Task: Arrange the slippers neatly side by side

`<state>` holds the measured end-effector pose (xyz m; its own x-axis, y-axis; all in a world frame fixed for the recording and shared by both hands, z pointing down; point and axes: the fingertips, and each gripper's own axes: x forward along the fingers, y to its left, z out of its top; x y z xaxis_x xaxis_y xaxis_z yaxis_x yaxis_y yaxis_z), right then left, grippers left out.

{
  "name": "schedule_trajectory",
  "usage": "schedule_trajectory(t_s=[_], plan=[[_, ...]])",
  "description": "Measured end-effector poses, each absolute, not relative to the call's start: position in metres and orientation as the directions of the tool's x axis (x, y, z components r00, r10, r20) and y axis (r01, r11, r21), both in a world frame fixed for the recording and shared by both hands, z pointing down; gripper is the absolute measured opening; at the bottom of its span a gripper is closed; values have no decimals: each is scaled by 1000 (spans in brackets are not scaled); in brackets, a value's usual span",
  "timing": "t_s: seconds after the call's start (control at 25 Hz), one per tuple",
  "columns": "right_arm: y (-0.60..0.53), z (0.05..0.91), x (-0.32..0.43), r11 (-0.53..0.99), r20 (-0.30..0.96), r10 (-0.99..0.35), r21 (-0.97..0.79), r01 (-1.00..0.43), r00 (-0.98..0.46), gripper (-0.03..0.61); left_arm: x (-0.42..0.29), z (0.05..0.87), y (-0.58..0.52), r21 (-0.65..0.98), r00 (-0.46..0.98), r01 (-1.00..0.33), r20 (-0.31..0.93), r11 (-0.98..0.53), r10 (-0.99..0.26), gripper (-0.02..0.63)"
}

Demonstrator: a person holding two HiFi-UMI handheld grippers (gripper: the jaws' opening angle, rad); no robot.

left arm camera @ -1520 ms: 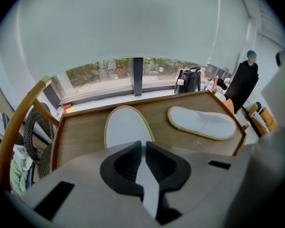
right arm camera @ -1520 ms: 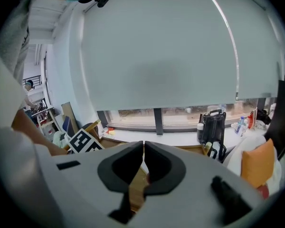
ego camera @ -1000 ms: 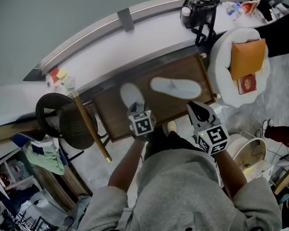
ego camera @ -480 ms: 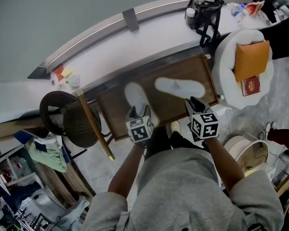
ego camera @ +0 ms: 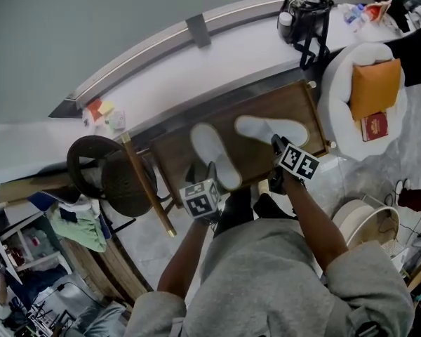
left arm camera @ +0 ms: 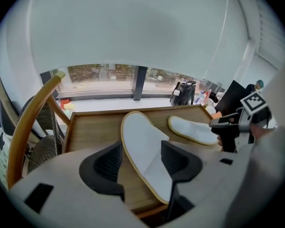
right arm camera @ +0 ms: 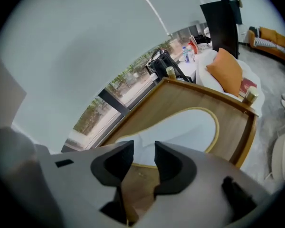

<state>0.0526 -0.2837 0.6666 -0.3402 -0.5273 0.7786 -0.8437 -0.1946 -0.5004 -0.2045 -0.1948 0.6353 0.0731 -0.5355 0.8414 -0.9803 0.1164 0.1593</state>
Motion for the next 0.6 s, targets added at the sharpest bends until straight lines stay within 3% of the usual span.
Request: schedule_trajectory(t_s=[0.44,0.6], plan=[[-281,696,56,-558,841,-492,-503,-660,-225,140,-233,630,-199,153,69,-982,840,113,-538,249],[-277,694,55,-619,848,-503,-488,-615,-167,140,-237,632,-202,165,81,-980,838,110,-539,249]])
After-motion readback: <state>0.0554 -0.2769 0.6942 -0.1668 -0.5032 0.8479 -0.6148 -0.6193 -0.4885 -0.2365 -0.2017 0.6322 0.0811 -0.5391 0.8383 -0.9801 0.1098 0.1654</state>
